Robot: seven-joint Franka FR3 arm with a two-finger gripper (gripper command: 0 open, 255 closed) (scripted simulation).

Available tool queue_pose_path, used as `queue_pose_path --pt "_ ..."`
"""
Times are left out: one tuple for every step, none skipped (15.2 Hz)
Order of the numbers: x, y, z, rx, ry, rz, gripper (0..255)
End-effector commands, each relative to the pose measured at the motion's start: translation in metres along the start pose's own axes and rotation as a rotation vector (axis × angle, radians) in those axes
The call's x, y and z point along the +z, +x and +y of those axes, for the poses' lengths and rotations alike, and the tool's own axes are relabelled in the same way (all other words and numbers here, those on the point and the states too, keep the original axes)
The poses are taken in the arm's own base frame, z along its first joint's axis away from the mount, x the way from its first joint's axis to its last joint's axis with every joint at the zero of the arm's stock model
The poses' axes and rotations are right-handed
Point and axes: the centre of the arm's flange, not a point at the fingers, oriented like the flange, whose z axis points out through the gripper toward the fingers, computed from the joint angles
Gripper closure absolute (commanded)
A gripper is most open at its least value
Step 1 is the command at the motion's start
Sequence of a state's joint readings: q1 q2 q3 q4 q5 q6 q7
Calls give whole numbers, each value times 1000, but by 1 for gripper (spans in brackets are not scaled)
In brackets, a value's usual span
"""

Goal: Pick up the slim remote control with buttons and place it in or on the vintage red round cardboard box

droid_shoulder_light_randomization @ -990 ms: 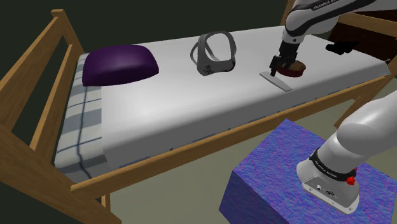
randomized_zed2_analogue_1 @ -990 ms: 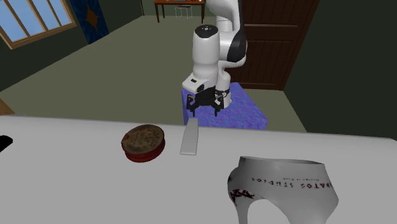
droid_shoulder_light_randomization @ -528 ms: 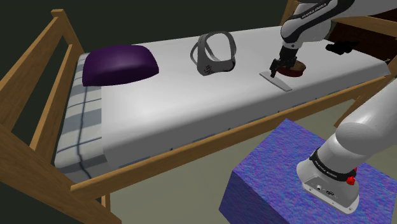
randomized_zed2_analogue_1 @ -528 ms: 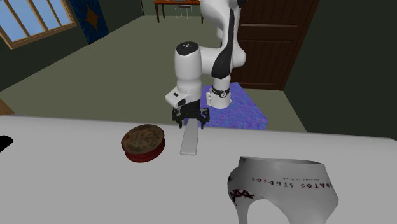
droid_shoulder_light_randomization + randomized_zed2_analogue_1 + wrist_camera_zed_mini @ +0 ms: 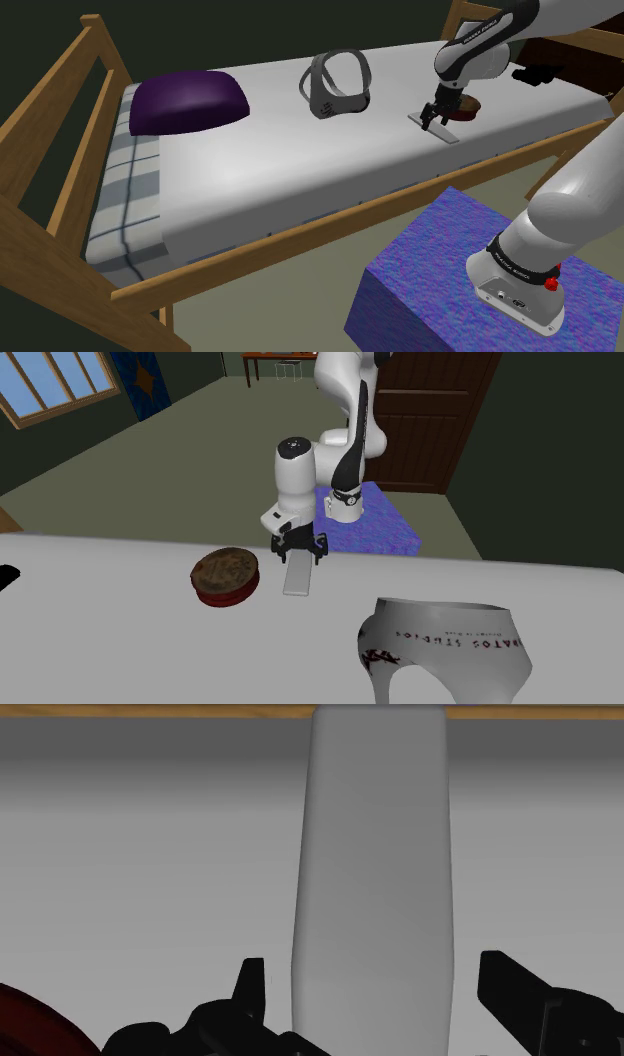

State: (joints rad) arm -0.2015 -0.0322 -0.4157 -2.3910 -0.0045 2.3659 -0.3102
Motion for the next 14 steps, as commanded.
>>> queue_pose_path --pt "2 0 0 0 0 1 0" --pt "2 0 0 0 0 1 0" --pt "2 0 0 0 0 1 0" --pt "2 0 0 0 0 1 0" --pt "2 0 0 0 0 1 0" --pt "2 0 0 0 0 0 0" --pt "2 0 0 0 0 0 255" --pt "2 0 0 0 0 0 255" --pt "2 0 0 0 0 0 255" --pt "2 0 0 0 0 0 255" --pt "2 0 0 0 0 0 255" --pt "2 0 0 0 0 0 255" --pt "2 0 0 0 0 0 255" --pt "2 0 0 0 0 0 255"
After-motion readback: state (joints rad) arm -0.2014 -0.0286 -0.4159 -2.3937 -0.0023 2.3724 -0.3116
